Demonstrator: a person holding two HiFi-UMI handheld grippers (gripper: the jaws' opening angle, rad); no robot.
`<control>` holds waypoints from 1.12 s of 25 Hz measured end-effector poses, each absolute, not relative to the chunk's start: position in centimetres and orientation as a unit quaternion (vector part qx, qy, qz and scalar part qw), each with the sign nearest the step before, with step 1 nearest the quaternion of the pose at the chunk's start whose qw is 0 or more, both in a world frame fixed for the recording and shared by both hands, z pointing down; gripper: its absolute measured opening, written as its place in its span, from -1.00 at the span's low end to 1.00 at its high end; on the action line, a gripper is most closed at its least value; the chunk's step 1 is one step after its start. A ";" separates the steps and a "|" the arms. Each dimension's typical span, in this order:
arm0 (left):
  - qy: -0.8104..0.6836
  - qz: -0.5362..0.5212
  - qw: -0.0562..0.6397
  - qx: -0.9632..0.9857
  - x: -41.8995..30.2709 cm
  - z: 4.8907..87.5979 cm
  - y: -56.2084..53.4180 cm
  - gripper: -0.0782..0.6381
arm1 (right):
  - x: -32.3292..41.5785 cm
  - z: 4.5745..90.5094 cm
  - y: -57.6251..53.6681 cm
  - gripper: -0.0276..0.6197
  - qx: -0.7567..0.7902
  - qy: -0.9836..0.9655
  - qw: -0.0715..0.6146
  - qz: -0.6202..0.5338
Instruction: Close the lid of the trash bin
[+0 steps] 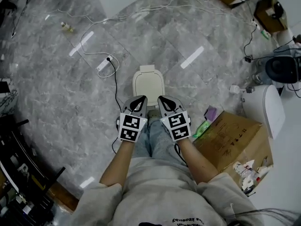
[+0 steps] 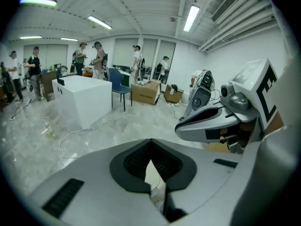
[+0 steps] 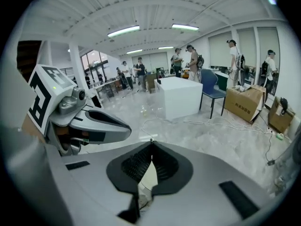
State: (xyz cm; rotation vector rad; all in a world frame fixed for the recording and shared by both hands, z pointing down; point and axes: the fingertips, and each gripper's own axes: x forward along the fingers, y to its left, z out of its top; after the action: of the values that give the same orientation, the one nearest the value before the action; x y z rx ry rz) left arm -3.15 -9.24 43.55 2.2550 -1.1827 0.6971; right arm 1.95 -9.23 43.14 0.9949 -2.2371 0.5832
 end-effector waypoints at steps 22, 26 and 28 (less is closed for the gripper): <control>-0.527 0.101 0.085 0.840 -3.6 15.2 -3.5 -0.73 | 2.5 14.2 -3.1 -0.82 0.443 -0.888 0.097 0.084; -0.523 0.091 0.079 0.844 -3.1 13.7 -1.7 -0.73 | 2.4 12.7 -1.0 -0.82 0.441 -0.891 0.089 0.063; -0.520 0.090 0.070 0.846 -2.7 13.2 -1.1 -0.73 | 2.5 12.6 -0.4 -0.82 0.441 -0.891 0.090 0.054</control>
State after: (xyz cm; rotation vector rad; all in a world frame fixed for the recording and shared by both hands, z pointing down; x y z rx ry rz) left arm -2.67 -1.12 13.23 2.5475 -1.5658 0.2704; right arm 2.47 -0.36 12.61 1.3117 -2.6512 0.1594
